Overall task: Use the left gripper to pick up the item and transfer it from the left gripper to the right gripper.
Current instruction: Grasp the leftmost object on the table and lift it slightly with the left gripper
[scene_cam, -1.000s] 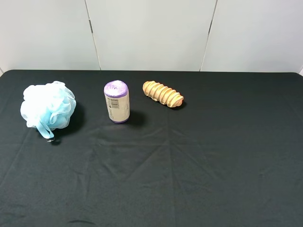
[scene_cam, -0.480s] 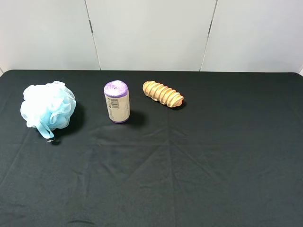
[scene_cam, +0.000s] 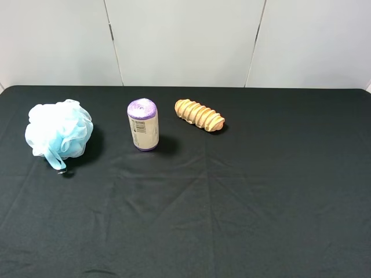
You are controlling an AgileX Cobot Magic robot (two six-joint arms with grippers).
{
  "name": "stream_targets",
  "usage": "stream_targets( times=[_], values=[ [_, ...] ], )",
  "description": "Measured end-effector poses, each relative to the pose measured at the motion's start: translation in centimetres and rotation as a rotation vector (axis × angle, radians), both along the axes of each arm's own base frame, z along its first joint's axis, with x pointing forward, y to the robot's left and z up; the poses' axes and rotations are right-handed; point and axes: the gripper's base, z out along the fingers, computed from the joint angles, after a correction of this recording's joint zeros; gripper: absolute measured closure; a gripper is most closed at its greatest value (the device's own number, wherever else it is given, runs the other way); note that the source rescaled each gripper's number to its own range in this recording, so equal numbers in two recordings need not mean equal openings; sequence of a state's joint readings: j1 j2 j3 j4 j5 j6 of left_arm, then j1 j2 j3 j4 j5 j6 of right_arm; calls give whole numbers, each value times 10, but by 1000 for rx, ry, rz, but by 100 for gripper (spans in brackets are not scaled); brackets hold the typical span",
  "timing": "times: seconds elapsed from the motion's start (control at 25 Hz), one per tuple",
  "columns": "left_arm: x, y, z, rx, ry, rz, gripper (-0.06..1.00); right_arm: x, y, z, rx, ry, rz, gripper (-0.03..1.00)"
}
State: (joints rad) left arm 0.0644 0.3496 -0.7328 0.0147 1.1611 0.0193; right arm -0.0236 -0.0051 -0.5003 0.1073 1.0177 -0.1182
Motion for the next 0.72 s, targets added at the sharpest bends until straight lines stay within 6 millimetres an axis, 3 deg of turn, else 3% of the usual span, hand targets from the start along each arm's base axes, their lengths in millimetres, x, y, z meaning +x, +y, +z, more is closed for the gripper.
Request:
stream_targets(
  times=[0.36, 0.72],
  values=[
    [76, 5, 27, -10, 198, 2, -5, 0, 0, 0, 0, 0, 0, -3],
    [162, 4, 14, -15, 382, -32, -5, 0, 0, 0, 0, -1, 0, -3]
  ],
)
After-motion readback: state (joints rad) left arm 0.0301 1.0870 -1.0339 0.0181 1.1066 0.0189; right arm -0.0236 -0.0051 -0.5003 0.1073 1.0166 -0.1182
